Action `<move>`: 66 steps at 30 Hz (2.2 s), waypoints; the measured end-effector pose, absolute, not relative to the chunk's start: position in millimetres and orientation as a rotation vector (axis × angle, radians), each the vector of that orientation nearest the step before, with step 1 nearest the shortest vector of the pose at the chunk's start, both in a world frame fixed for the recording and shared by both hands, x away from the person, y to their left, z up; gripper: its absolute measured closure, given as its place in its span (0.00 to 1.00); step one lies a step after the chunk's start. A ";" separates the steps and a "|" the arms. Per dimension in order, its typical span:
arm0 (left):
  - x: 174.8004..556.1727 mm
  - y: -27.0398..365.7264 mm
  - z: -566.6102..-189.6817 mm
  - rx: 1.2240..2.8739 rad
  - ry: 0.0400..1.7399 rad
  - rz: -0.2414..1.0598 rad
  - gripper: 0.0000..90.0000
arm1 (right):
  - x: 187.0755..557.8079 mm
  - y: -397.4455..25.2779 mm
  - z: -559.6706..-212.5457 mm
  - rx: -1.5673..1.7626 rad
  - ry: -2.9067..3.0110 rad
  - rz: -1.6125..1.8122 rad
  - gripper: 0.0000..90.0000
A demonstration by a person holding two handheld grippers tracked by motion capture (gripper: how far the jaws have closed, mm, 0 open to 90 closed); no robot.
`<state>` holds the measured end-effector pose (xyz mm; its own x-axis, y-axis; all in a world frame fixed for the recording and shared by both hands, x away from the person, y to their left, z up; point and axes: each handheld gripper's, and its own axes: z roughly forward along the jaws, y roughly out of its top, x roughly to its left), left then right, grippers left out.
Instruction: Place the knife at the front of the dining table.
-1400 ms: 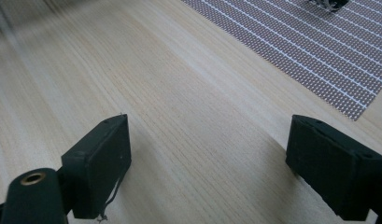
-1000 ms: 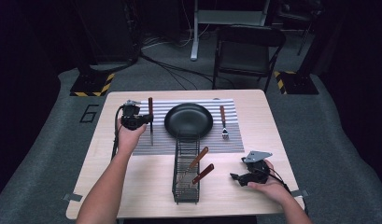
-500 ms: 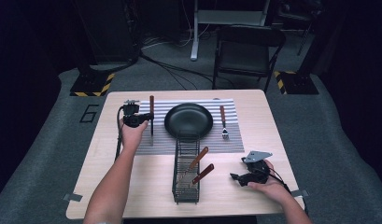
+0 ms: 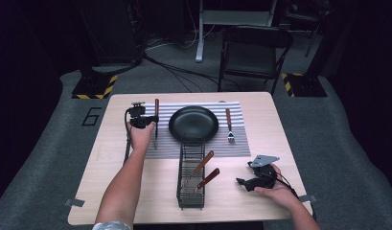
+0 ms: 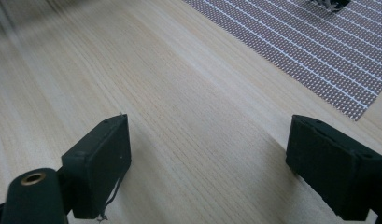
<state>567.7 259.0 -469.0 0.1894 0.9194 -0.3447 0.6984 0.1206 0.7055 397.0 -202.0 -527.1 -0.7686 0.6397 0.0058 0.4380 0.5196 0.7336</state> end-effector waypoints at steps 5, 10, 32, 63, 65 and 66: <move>573.5 260.6 -478.0 1.579 1.633 0.299 0.90 | 396.9 -202.2 -527.2 0.902 2.501 1.094 0.15; 576.4 259.5 -483.8 1.576 1.641 0.300 0.90 | 396.4 -202.2 -527.1 0.906 2.502 1.096 0.15; 584.8 258.5 -503.4 1.498 1.772 0.283 0.90 | 396.7 -203.6 -526.9 0.886 2.513 1.095 0.15; 585.5 263.5 -510.4 1.542 1.777 0.276 0.82 | 396.6 -203.3 -526.8 0.899 2.511 1.106 0.15; 585.2 264.7 -509.9 1.546 1.777 0.275 0.81 | 396.6 -203.3 -526.9 0.896 2.510 1.106 0.15; 585.0 266.4 -509.7 1.564 1.767 0.288 0.81 | 396.6 -203.2 -526.9 0.896 2.510 1.106 0.15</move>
<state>585.0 266.4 -509.7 0.0236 0.9257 -0.3774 0.7582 0.2295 0.6104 396.6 -203.2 -526.9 -0.7775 0.6287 0.0135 0.4343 0.5213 0.7346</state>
